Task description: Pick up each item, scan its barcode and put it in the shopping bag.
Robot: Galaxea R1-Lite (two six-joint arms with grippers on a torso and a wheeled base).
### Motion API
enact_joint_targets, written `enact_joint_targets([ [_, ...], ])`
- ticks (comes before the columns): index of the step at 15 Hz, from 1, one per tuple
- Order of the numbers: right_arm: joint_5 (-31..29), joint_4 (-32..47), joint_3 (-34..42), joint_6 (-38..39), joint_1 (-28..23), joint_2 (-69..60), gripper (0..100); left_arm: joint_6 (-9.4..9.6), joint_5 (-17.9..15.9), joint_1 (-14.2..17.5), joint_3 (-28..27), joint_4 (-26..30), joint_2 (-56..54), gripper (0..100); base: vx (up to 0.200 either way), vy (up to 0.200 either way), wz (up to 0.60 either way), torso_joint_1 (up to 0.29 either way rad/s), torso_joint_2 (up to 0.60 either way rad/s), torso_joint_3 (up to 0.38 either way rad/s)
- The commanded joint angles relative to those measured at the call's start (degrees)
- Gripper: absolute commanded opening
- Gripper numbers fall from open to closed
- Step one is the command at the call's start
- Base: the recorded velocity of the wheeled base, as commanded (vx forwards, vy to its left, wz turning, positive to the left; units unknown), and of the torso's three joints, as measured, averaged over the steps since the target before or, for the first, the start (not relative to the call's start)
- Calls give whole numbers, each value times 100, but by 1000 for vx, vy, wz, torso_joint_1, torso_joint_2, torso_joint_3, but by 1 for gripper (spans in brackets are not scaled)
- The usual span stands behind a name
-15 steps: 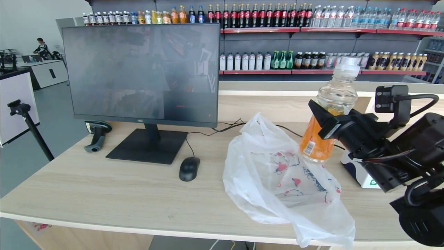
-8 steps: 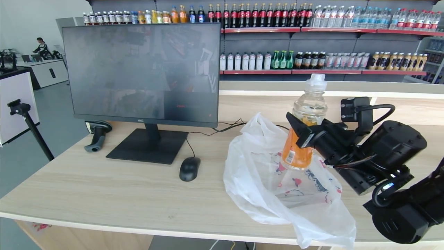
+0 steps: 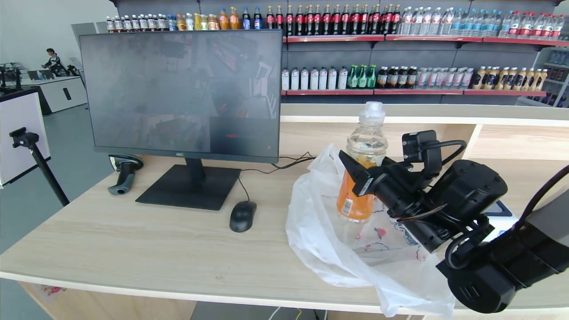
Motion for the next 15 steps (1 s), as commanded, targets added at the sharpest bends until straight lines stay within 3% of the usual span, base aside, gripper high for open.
enact_joint_targets([
  [1,-2,-8,-119,2,60,220,0,-4,1,2,0,-4,0,100,0,0,0,0,0,0],
  [5,-2,-8,-180,29,306,405,0,5,1,2,0,5,0,100,0,0,0,0,0,0],
  [15,-2,-8,-242,90,315,765,0,5,1,2,0,5,0,100,0,0,0,0,0,0],
])
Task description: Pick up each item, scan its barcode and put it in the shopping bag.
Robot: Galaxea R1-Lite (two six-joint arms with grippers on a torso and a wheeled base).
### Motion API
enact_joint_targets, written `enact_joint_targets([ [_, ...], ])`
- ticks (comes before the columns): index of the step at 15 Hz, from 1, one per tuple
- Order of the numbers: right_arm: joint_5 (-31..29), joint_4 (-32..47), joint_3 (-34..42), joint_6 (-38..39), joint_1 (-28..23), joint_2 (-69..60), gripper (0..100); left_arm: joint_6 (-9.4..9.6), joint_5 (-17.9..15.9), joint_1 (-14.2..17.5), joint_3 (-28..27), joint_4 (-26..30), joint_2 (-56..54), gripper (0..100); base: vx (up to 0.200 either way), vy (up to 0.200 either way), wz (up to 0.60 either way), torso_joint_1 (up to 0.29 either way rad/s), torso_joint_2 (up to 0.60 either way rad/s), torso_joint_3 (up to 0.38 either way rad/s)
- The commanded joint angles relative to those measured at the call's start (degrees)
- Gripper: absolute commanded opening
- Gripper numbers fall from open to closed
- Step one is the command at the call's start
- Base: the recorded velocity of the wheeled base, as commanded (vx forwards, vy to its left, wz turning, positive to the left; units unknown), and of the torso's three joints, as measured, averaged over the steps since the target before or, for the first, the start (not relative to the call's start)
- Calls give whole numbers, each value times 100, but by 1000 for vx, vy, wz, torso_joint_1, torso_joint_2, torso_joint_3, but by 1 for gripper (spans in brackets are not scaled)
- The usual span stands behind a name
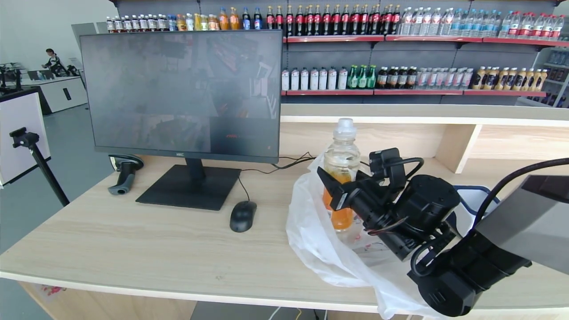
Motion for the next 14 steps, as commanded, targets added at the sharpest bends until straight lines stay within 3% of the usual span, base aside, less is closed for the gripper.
enact_joint_targets([
  [1,-10,21,66,26,-7,41,0,-4,1,-6,0,-4,-2,100,0,0,0,0,0,0],
  [14,-10,21,427,35,2,67,0,5,1,-6,0,-4,-2,100,0,0,0,0,0,0],
])
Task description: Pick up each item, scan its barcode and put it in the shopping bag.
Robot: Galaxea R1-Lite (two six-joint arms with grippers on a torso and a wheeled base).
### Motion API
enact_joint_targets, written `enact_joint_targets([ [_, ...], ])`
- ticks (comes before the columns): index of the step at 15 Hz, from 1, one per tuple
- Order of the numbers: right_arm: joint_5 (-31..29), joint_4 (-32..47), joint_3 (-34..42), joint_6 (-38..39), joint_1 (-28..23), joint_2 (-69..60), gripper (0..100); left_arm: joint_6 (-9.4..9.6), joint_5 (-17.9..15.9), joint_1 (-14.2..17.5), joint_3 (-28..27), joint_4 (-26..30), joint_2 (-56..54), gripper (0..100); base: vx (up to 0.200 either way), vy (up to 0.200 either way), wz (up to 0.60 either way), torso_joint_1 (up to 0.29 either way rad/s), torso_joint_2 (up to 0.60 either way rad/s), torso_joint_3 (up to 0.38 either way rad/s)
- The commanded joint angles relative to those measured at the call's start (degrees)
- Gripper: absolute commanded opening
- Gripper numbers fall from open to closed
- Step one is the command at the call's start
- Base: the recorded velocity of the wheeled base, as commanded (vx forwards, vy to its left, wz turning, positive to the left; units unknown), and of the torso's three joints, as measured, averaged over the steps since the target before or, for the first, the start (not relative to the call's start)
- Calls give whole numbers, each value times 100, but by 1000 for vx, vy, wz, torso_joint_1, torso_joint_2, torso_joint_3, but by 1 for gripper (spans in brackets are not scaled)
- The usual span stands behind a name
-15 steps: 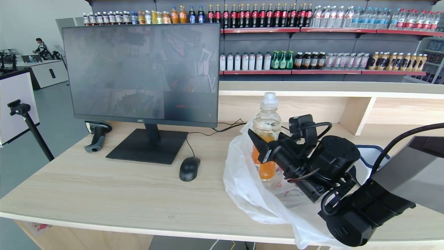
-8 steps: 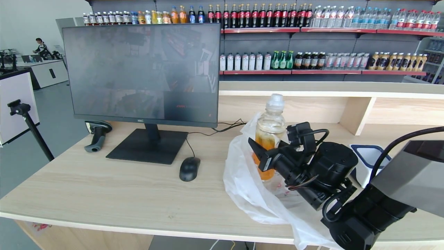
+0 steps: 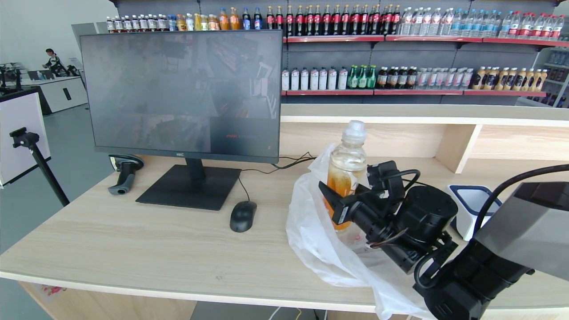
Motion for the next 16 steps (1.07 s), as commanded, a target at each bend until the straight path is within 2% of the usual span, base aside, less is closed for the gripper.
enact_joint_targets([
  [1,-2,-1,25,0,2,32,0,-8,1,-1,0,-4,0,100,0,0,0,0,0,0],
  [3,-2,-1,95,17,2,58,0,0,1,-1,0,5,0,100,0,0,0,0,0,0],
  [4,-2,-1,95,17,2,85,100,0,1,-1,0,5,0,100,0,0,0,0,0,0],
  [12,-2,-1,104,26,2,76,100,-8,1,-1,0,5,0,100,0,0,0,0,0,0],
  [16,-2,-1,412,26,2,-240,100,0,1,-1,0,5,0,100,0,0,0,0,0,0],
])
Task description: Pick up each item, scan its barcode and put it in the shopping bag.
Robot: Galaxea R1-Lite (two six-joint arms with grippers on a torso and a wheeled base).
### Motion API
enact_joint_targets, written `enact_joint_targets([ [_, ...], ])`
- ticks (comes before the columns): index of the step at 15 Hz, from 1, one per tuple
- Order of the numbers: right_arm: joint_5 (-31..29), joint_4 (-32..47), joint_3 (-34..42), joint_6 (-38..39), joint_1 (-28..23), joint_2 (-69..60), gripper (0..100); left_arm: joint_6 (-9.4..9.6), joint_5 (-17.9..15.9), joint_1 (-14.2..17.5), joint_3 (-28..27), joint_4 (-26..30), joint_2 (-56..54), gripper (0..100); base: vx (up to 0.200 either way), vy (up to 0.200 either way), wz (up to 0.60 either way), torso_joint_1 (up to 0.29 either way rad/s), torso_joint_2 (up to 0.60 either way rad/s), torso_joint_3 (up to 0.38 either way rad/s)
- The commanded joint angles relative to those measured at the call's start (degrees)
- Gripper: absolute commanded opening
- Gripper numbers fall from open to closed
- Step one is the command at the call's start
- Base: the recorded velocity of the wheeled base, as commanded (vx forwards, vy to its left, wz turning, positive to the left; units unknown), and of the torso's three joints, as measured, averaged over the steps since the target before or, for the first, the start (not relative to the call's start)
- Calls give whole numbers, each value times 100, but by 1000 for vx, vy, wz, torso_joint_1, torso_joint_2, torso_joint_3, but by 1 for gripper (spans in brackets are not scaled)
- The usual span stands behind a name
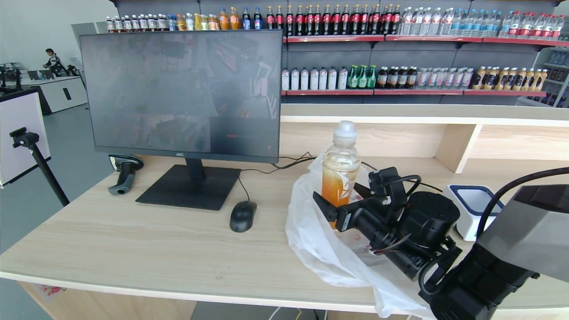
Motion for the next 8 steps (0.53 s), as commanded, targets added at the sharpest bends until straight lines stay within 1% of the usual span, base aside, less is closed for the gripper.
enact_joint_targets([
  [1,1,-6,204,-10,7,-242,100,-2,1,2,0,-1,-2,100,0,0,0,0,0,0],
  [5,1,-6,538,-53,-2,-708,100,-2,1,2,0,-1,-2,100,0,0,0,0,0,0],
  [8,-43,-6,952,-62,-11,-1086,100,-2,1,2,0,-1,-2,100,0,0,0,0,0,0],
])
